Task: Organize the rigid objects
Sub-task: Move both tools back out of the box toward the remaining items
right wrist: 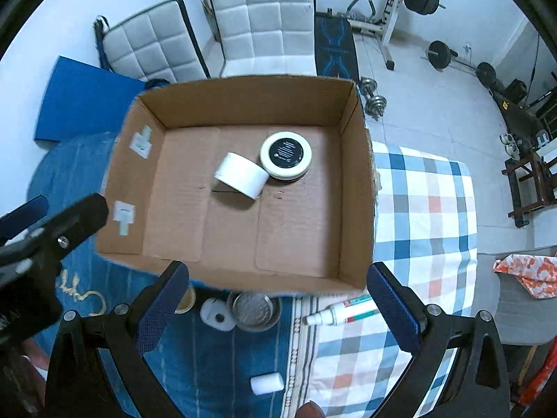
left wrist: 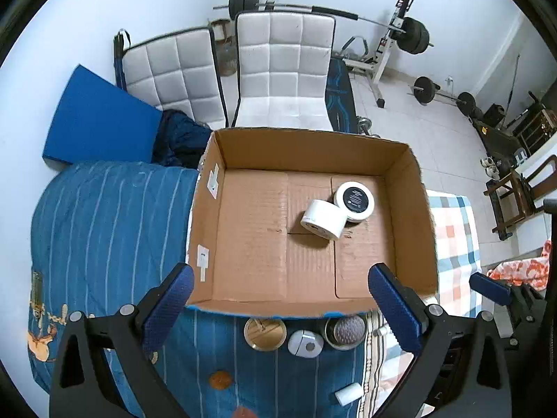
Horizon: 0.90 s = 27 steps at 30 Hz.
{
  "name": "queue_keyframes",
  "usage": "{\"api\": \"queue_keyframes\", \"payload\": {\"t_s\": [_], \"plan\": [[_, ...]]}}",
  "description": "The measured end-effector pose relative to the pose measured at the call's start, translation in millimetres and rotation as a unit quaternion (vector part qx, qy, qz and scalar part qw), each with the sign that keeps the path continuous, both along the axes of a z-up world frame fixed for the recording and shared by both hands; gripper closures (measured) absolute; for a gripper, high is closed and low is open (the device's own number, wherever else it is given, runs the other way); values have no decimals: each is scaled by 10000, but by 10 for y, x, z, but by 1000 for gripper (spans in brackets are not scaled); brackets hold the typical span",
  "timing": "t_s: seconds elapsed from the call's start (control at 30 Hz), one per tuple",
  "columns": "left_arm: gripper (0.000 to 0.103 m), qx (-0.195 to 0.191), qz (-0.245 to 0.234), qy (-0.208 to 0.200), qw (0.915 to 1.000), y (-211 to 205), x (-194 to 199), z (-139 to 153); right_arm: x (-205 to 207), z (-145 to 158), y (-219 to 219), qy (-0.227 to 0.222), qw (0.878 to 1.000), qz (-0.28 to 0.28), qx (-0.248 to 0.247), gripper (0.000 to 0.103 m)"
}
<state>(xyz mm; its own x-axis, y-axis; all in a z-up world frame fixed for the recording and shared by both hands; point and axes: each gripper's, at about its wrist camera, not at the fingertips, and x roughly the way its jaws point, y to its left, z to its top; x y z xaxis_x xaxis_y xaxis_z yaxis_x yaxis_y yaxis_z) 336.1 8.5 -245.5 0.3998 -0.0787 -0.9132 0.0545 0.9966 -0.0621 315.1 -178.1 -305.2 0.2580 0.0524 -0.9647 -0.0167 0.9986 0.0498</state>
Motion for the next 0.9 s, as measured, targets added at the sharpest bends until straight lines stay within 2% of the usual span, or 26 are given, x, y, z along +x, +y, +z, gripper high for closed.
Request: {"api": "queue_keyframes", "payload": {"t_s": [0.23, 0.33, 0.4, 0.47, 0.53, 0.63, 0.7, 0.9], "plan": [[0, -57, -24, -168, 9998, 16, -371, 146, -410, 284, -70, -125, 9999, 90, 76, 0], [0, -90, 26, -54, 9999, 79, -508, 85, -577, 274, -127, -37, 9999, 63, 126, 0], [0, 110, 61, 149, 9998, 122, -595, -64, -673, 179, -149, 92, 9998, 54, 147, 0], [0, 397, 66, 371, 9985, 163, -653, -292, -727, 27, -149, 256, 9996, 29, 146, 0], [0, 492, 105, 593, 9970, 214, -686, -515, -756, -214, -127, 499, 9986, 1, 177, 0], [1, 304, 257, 1113, 9930, 333, -667, -939, -745, -614, -45, 783, 9967, -38, 211, 0], [1, 231, 345, 1288, 9908, 376, -641, -1116, -696, -901, 20, 938, 9950, -88, 338, 0], [1, 92, 500, 1747, 9833, 424, -529, -1597, -528, -1496, 134, 1243, 9906, -415, 389, 0]]}}
